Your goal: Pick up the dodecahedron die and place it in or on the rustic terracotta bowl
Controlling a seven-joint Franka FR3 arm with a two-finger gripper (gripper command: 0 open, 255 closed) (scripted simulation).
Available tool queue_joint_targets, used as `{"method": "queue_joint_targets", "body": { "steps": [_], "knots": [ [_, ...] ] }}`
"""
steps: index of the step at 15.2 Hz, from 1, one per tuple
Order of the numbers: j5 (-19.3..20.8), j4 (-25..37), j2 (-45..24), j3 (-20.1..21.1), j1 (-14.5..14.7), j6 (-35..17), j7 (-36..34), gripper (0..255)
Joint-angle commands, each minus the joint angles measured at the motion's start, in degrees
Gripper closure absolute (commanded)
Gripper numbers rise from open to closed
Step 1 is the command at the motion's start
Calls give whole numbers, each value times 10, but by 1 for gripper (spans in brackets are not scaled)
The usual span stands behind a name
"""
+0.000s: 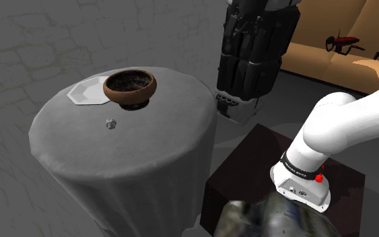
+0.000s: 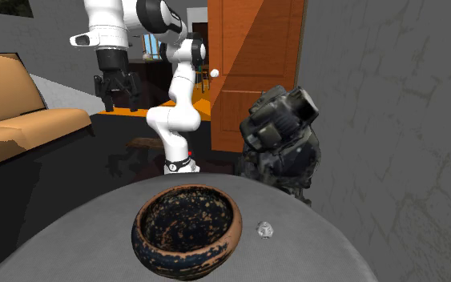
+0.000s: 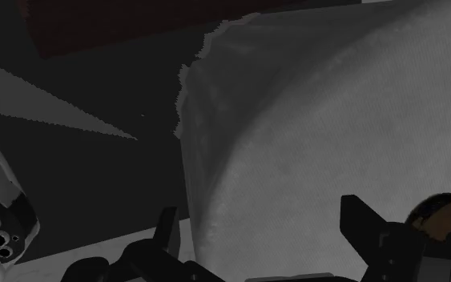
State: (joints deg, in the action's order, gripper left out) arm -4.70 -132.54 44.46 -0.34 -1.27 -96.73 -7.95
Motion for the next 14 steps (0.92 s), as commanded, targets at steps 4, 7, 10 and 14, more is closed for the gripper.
{"method": "queue_joint_targets", "body": {
  "steps": [4,7,10,14],
  "knots": [
    [-15,7,-31,37,11,-19,-36,0],
    [-27,21,-67,73,20,-38,-72,0],
    [-35,40,-109,109,28,-56,-108,0],
    [-37,75,-171,155,36,-78,-158,0]
  ]
}}
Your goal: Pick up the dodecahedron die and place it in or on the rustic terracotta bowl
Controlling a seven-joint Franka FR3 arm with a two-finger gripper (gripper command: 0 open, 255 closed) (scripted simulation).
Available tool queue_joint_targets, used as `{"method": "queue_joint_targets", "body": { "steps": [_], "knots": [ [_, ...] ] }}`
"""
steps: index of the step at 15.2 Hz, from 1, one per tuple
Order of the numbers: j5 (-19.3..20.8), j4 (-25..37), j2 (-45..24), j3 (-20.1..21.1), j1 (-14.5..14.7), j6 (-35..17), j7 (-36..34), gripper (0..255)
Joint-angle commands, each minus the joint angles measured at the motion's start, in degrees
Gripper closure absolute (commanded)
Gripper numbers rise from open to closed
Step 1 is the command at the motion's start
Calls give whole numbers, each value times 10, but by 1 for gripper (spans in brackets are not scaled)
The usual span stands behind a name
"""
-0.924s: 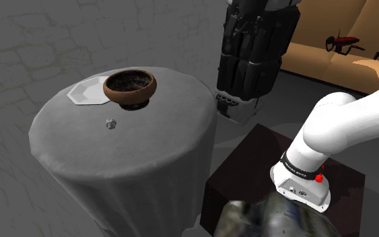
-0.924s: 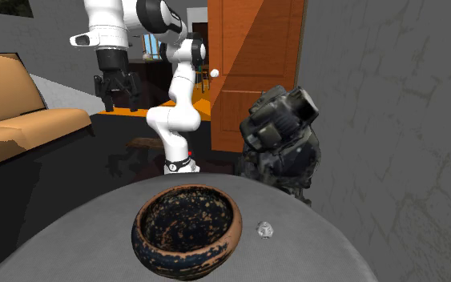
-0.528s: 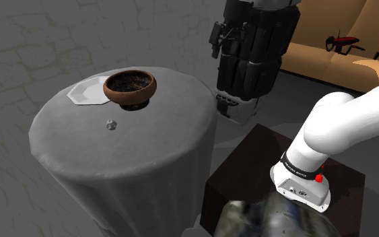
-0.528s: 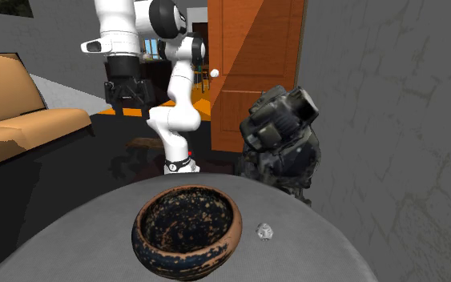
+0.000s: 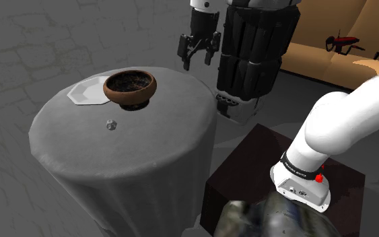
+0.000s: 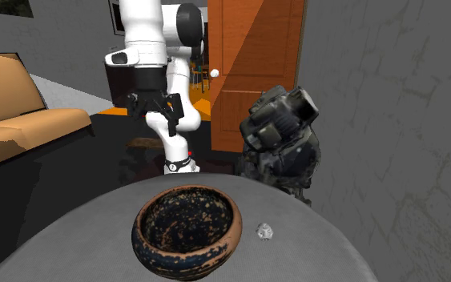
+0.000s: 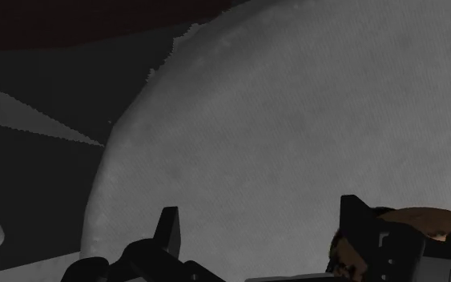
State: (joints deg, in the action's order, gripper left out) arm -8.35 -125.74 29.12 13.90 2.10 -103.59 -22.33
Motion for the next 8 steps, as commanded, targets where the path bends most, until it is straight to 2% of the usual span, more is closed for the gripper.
{"method": "queue_joint_targets", "body": {
  "steps": [1,8],
  "knots": [
    [1,17,-35,24,3,-14,-27,0],
    [32,108,-167,100,14,-38,-123,0]
  ]
}}
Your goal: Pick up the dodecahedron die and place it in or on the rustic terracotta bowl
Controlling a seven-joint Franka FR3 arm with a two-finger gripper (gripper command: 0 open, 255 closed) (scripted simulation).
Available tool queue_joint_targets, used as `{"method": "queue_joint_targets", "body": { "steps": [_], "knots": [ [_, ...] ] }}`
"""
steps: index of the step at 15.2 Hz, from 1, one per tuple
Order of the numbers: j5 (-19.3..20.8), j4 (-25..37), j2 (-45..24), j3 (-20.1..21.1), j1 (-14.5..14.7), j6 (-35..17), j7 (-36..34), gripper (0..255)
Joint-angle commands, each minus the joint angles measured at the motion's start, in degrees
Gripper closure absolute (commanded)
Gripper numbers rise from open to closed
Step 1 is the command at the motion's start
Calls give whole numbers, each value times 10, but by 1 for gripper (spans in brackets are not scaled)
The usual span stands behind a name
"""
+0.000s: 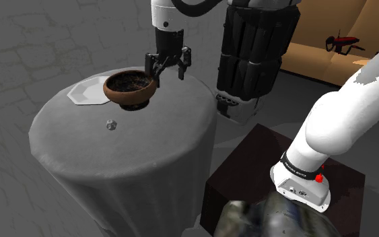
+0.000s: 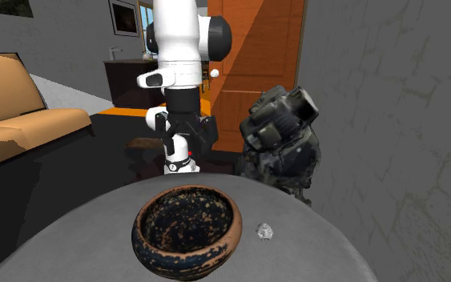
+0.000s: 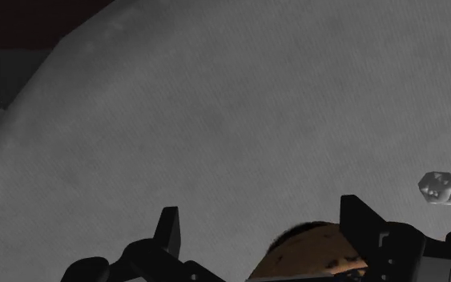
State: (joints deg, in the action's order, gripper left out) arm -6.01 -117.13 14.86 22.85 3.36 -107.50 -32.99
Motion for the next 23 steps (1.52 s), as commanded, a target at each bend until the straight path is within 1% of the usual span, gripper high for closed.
{"method": "queue_joint_targets", "body": {
  "steps": [1,5,8,11,16,23],
  "knots": [
    [16,38,-46,21,3,-1,-31,0],
    [58,109,-137,55,18,-1,-93,0],
    [97,172,-210,73,38,7,-138,0],
    [138,245,-287,82,69,24,-180,0],
    [195,386,-414,78,135,66,-229,0],
    [199,337,-418,75,130,15,-233,0]
  ]
}}
